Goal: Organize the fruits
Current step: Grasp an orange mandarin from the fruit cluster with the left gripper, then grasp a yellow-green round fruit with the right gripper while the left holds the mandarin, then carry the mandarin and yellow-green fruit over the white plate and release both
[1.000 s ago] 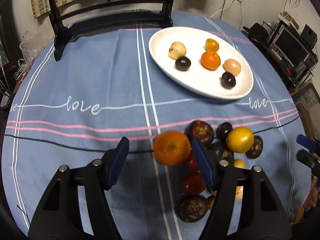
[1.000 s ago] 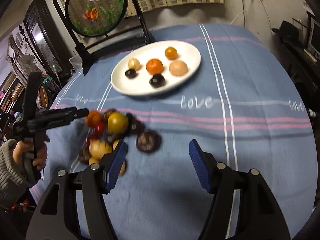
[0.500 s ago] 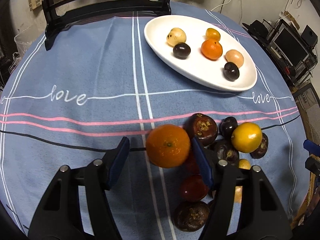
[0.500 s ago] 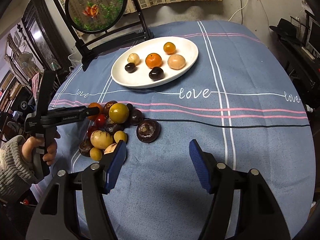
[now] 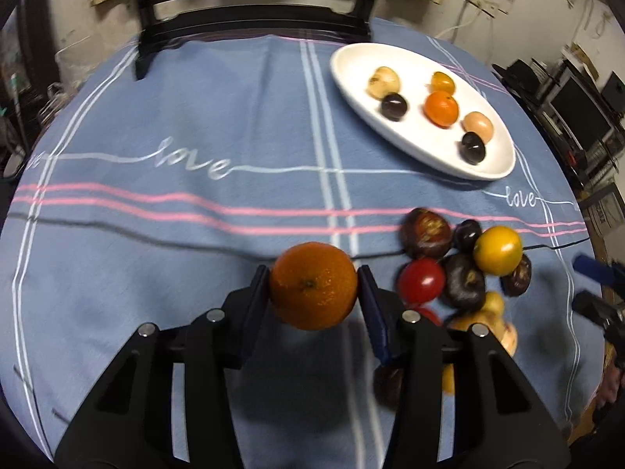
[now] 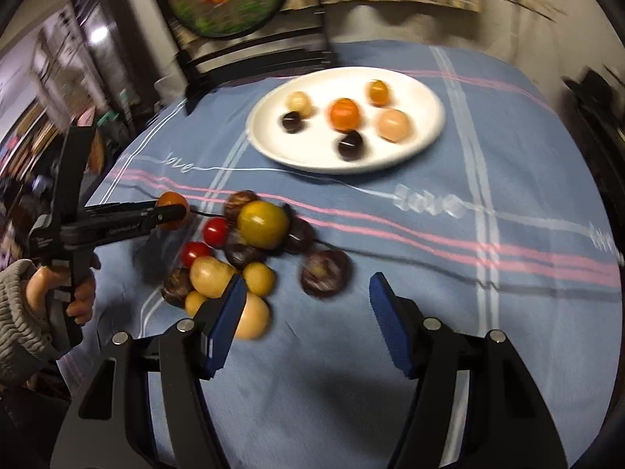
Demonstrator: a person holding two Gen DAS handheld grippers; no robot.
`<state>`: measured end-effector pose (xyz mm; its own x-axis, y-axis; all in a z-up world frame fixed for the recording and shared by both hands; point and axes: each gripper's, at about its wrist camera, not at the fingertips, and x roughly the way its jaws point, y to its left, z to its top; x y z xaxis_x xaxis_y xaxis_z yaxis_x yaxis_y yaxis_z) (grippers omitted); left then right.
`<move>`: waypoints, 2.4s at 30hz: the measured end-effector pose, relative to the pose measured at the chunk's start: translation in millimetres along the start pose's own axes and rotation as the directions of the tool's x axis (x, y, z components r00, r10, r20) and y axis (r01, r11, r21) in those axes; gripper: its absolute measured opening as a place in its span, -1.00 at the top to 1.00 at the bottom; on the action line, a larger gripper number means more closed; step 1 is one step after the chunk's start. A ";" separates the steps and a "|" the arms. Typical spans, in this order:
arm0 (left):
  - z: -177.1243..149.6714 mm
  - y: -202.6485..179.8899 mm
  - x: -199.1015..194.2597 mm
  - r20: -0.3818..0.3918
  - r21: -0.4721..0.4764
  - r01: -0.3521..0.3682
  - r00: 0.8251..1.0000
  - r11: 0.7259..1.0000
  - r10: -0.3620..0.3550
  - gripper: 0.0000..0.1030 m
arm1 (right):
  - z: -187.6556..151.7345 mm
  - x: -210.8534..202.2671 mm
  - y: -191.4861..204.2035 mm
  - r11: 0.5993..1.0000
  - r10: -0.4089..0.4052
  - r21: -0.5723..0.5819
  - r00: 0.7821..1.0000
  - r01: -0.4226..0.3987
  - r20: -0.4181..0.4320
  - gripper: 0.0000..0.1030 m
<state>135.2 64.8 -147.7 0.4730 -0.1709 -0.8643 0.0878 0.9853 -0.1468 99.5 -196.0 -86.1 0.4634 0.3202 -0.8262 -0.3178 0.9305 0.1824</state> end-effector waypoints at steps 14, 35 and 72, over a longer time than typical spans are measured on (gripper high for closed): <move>-29.0 16.0 -10.3 -0.019 -0.079 -0.036 0.999 0.996 0.035 0.10 | 34.2 73.6 23.1 0.993 0.037 -0.105 0.995 -0.047 -0.093 0.04; 3.2 -24.9 -26.5 0.032 0.029 0.026 0.999 0.999 -0.027 0.10 | -1.3 16.4 -28.2 0.996 0.018 0.086 1.000 -0.016 -0.023 0.21; 131.4 -117.1 57.3 0.052 0.179 0.075 0.995 0.981 -0.085 -0.21 | 169.1 71.9 -125.9 0.987 -0.068 0.155 0.979 0.038 0.194 -0.42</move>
<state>267.2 -61.2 -116.8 0.5087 -0.2543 -0.8226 0.2783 0.9527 -0.1224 312.7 -260.0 -78.3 0.6360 0.2844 -0.7174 -0.1676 0.9583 0.2313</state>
